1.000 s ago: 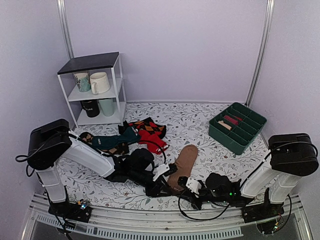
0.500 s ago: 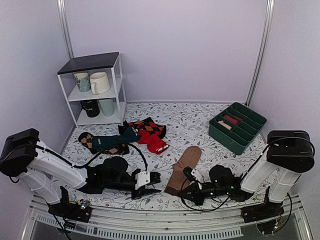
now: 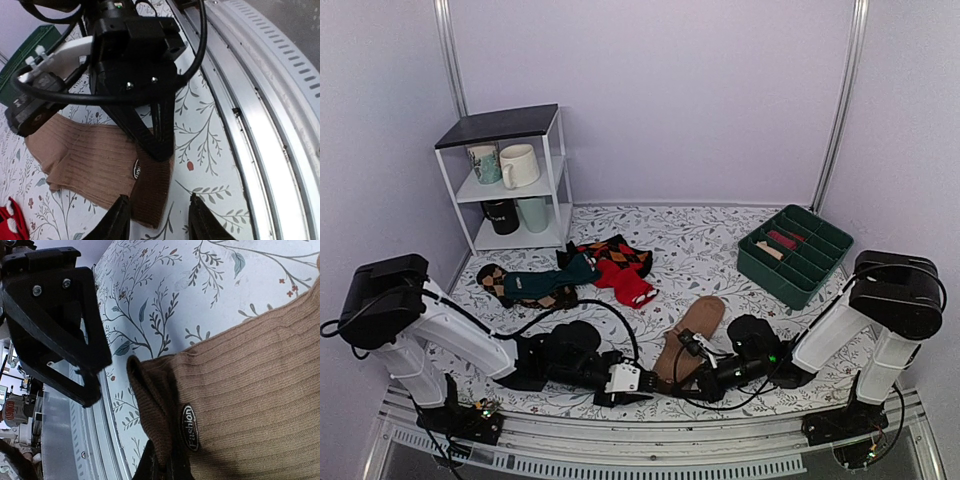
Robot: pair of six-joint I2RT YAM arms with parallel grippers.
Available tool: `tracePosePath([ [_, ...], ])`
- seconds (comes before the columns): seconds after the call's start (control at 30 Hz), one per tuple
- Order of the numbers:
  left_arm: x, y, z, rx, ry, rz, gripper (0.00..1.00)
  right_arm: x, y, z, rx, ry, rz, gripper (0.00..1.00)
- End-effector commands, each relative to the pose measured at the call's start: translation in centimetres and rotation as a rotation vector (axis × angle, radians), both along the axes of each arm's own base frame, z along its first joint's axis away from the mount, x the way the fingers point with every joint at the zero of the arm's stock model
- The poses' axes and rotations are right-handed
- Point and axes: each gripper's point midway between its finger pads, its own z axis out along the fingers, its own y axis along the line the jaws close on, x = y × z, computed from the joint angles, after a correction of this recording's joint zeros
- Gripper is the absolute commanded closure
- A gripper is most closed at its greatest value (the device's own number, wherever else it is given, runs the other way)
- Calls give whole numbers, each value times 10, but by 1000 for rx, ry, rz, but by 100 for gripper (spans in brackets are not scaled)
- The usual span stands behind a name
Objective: Roll the socks
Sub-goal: Roll a pair of socks at the center of the board.
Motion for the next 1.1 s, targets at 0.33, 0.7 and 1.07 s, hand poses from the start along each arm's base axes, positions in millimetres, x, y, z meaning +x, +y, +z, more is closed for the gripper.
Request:
tracePosePath([
  [0.33,3,-3,-29,46,-65,-8,59,-42,-66,-72,-333,241,7,100],
  [0.7,2,-10,-18,-9,-90,-22,59,-42,-66,-74,-336,245,7,100],
  [1.07,-13,-19,-21,2,-96,-67,59,-43,-67,-76,-339,257,8,100],
])
